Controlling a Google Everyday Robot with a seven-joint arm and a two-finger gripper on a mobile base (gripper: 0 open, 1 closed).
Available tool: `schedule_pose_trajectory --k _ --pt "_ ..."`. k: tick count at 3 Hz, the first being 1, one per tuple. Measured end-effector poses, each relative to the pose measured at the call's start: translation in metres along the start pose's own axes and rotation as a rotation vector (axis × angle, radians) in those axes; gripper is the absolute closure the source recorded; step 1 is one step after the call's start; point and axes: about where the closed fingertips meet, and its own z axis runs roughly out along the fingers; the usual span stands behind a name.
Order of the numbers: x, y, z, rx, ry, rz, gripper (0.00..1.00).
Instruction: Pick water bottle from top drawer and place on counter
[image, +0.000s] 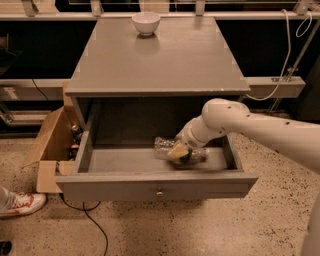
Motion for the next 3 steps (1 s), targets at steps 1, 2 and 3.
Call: schedule_pose_trajectory --k 1,2,3 --pt "-0.020 0.012 -0.031 0.038 -0.087 -0.033 0.82" --pt "-0.033 0.020 -0.124 0.119 -0.234 -0.116 1.00" --pt "-0.026 0.015 -0.187 0.167 -0.307 -0.149 1.00"
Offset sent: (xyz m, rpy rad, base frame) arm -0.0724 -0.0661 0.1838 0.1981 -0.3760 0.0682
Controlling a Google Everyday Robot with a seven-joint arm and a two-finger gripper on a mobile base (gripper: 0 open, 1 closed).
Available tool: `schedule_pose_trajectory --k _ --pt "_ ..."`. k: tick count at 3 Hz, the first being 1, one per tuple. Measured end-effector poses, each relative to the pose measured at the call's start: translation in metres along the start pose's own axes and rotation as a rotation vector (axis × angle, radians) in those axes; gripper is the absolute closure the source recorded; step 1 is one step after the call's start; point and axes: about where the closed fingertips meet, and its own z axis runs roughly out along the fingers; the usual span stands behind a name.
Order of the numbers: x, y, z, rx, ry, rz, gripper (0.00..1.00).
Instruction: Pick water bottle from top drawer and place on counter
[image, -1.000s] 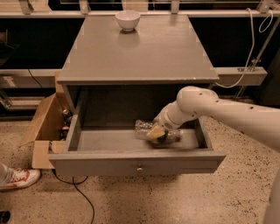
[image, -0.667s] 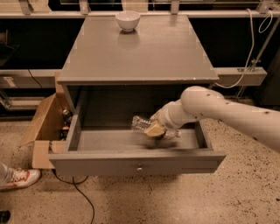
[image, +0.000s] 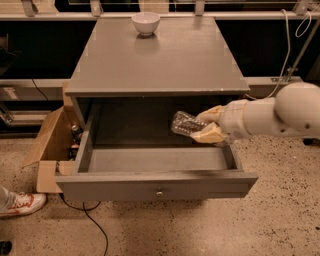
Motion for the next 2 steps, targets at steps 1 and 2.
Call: schedule_pose_trajectory --k 1,2 --pt "-0.0100 -0.0153 -0.0447 0.035 -0.010 -0.063 1.00" --pt "-0.0106 -0.0155 -0.0446 0.035 -0.010 -0.063 1.00"
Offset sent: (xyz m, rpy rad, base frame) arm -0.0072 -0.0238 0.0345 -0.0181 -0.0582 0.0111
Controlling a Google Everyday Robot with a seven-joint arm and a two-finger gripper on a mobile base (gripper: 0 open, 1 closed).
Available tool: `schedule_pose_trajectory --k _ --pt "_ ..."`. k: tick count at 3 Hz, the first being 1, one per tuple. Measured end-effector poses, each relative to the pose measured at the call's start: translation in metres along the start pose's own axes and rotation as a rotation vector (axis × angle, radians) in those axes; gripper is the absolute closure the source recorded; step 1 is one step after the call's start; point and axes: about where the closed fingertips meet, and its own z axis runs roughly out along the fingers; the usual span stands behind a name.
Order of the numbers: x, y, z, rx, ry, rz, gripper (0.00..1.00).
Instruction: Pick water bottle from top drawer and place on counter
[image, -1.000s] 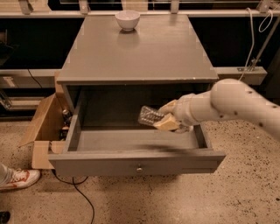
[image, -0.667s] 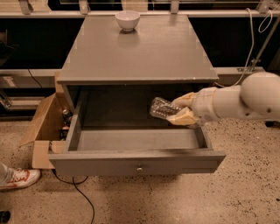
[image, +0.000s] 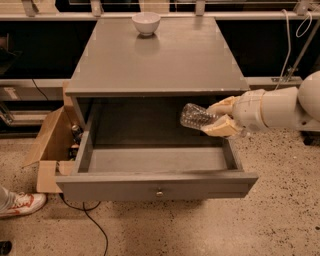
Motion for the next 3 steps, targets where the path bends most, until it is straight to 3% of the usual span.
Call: schedule_pose_trajectory --k 1,2,3 --pt "-0.025 -0.024 0.000 0.020 0.013 -0.034 1.00" --pt "-0.057 -0.062 -0.001 0.068 0.049 -0.081 1.00" --pt "-0.073 -0.099 0.009 0.116 0.073 -0.061 1.00"
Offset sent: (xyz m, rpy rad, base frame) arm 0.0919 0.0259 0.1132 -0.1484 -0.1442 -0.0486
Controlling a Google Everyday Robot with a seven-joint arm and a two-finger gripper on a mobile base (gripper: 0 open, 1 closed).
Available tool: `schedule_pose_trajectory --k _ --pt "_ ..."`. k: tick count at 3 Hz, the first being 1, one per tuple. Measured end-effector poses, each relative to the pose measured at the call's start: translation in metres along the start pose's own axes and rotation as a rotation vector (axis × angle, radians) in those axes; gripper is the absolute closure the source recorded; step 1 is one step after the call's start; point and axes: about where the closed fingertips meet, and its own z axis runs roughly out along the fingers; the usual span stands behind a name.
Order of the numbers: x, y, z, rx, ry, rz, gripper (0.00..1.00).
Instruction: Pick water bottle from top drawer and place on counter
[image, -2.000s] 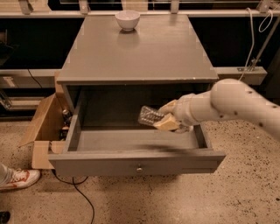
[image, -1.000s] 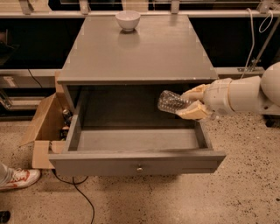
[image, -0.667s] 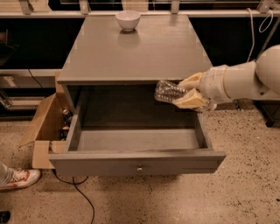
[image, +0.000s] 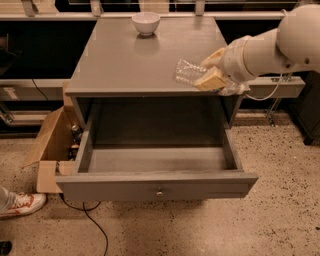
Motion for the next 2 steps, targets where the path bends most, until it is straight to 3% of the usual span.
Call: schedule_pose_trajectory --k 1,2 --pt "-0.005 -0.041 0.037 0.021 0.031 0.095 1.00" --pt "-0.005 -0.064 0.063 0.017 0.044 0.154 1.00"
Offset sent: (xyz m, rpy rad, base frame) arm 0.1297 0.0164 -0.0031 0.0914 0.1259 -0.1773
